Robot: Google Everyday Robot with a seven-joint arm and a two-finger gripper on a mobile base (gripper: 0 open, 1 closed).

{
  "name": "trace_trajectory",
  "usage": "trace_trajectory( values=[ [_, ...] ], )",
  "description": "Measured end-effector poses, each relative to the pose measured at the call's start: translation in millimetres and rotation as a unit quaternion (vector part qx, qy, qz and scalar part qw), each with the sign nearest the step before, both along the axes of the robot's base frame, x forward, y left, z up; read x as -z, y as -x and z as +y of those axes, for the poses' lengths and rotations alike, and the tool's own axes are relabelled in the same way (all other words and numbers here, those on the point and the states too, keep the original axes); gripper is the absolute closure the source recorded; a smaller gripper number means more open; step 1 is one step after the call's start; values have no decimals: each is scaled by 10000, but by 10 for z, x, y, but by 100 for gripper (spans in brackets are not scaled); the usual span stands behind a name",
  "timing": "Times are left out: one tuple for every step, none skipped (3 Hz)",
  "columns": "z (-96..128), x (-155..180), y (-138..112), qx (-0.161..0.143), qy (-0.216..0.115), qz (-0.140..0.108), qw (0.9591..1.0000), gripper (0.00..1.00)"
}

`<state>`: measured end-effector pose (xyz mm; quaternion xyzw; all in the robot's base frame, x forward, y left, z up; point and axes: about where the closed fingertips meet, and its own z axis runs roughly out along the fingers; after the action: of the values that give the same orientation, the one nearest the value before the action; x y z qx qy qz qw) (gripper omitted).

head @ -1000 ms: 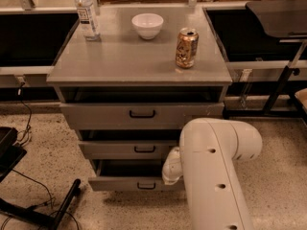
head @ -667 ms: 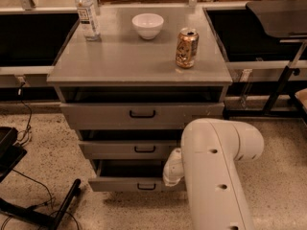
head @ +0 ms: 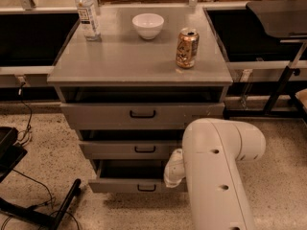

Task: Open bottom drawer

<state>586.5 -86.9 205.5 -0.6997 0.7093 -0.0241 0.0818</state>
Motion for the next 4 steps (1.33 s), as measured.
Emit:
trace_trajectory(
  values=[
    [-41,11,72,14,18,73,10000,100],
    [-41,11,72,14,18,73,10000,81],
    [-41,11,72,14,18,73,10000,58],
    [-41,11,72,14,18,73,10000,35]
  ],
)
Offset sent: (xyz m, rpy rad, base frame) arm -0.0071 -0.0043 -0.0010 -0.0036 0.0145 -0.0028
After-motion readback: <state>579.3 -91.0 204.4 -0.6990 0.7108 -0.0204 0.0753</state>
